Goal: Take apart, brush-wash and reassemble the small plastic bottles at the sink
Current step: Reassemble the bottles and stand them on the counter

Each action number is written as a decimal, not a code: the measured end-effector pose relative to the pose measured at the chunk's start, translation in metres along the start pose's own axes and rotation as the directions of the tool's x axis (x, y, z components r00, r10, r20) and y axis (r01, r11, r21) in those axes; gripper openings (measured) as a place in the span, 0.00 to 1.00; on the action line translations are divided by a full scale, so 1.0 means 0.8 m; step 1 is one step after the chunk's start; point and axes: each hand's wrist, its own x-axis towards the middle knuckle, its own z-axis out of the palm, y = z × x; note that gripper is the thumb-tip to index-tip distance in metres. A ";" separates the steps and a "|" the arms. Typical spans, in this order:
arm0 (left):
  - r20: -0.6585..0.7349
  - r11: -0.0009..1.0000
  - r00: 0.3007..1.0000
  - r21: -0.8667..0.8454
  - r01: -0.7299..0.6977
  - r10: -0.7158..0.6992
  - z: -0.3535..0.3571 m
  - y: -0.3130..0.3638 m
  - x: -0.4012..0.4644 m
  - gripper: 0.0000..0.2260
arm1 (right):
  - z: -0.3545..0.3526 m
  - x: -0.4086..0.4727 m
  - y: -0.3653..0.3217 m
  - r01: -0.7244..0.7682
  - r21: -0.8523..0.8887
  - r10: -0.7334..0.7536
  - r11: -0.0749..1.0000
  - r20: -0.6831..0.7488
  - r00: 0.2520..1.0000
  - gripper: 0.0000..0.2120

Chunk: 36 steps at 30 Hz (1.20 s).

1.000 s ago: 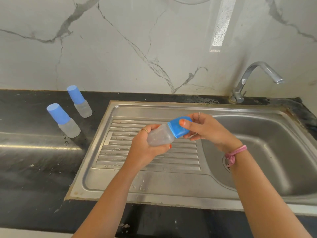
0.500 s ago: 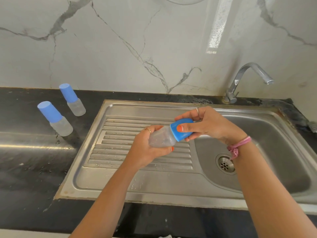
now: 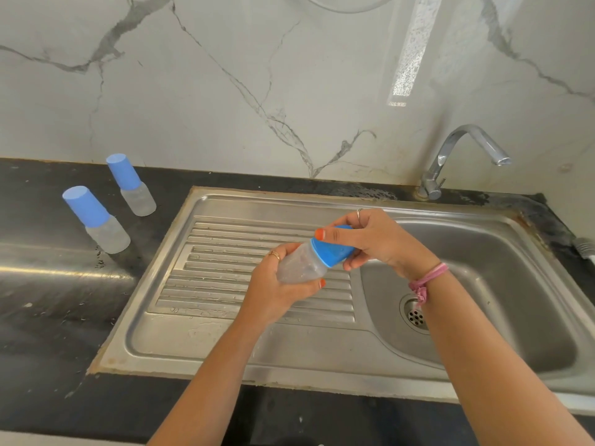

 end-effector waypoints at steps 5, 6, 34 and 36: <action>-0.036 0.999 0.999 -0.036 0.000 -0.001 0.001 0.000 -0.003 0.27 | 0.009 0.002 -0.002 -0.005 0.011 0.005 1.000 -0.029 1.000 0.23; -0.044 0.999 0.999 -0.054 0.007 -0.009 0.002 0.000 -0.002 0.26 | 0.012 0.001 -0.003 0.006 0.020 -0.005 1.000 -0.036 0.999 0.24; -0.338 0.999 0.941 -0.040 -0.008 -0.007 -0.292 -0.091 -0.032 0.26 | 0.371 0.075 -0.044 0.194 0.206 -0.202 0.959 0.017 0.979 0.23; -0.354 0.998 0.935 -0.057 -0.019 -0.003 -0.318 -0.102 -0.039 0.24 | 0.392 0.085 -0.041 0.162 0.208 -0.169 0.964 0.011 0.986 0.26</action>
